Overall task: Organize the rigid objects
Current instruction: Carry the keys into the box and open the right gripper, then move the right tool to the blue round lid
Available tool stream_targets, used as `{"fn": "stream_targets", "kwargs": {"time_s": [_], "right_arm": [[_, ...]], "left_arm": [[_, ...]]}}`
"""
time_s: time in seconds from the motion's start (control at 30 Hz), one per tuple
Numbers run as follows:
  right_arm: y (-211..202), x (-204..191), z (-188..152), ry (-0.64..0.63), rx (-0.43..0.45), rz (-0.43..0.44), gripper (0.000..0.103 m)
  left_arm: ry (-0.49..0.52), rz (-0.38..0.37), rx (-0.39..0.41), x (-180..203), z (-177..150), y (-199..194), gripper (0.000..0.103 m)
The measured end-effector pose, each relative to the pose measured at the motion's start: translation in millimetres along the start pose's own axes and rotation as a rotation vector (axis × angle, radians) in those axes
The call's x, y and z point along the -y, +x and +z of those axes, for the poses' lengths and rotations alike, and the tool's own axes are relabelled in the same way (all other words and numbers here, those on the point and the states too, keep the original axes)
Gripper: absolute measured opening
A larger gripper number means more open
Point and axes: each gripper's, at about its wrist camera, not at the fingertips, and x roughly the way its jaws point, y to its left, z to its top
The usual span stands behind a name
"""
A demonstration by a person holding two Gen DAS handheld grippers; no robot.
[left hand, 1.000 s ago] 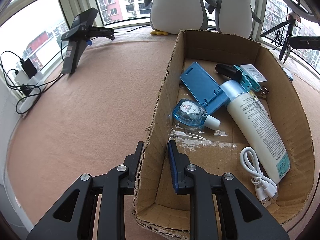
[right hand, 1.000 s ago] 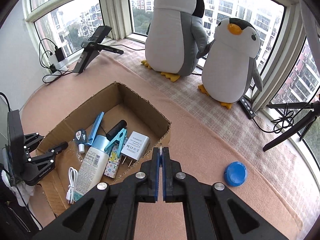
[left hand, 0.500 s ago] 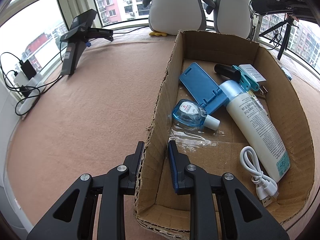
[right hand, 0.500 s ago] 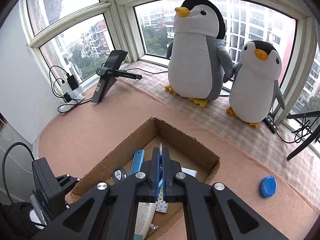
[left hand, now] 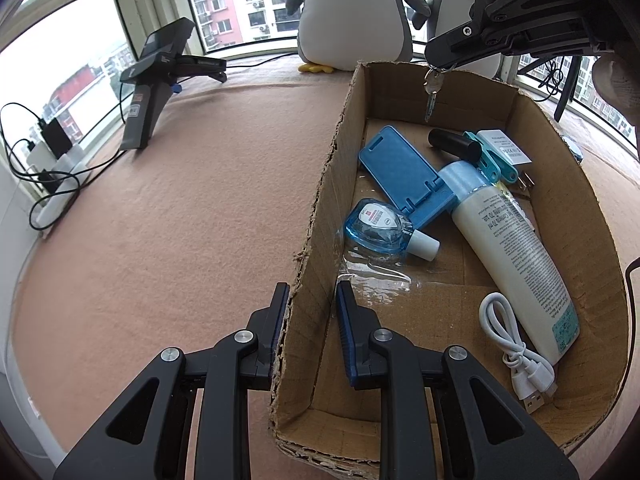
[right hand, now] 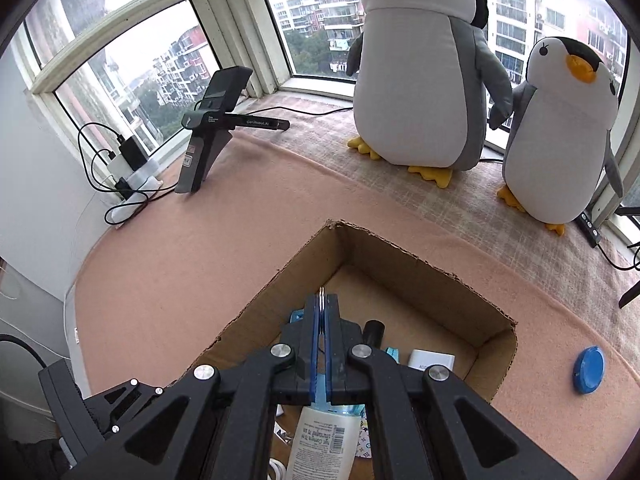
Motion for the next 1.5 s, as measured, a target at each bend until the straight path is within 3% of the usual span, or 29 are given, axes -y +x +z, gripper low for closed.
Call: {"fn": "stream_targets", "kwargs": {"time_s": [0.33, 0.37, 0.53, 0.63, 0.83, 1.23, 1.5], "right_arm": [[10.3, 6.7, 0.1, 0.009, -0.025, -0.015, 0.007], [10.7, 7.1, 0.9, 0.009, -0.026, -0.015, 0.010], [5.8, 8.4, 2.4, 0.006, -0.001, -0.043, 0.053], [3.6, 10.3, 3.1, 0.011, -0.001, -0.058, 0.065], [-2.4, 16.0, 2.5, 0.015, 0.005, -0.087, 0.072], [-31.1, 46.8, -14.1, 0.094, 0.062, -0.111, 0.073], [-67.7, 101.3, -42.9, 0.238, 0.133, -0.223, 0.073]], "left_arm": [[-0.001, 0.001, 0.000, -0.3, -0.1, -0.1, 0.020], [-0.002, 0.001, 0.000, -0.3, -0.1, -0.1, 0.020], [-0.002, 0.001, 0.000, -0.4, 0.0, 0.0, 0.020], [-0.002, 0.002, 0.000, -0.4, 0.0, 0.0, 0.020], [-0.002, 0.004, 0.000, -0.2, -0.4, 0.0, 0.020], [0.004, 0.012, -0.002, 0.7, -0.6, -0.8, 0.020], [0.006, 0.017, -0.004, 1.4, 0.3, -1.0, 0.020]]}}
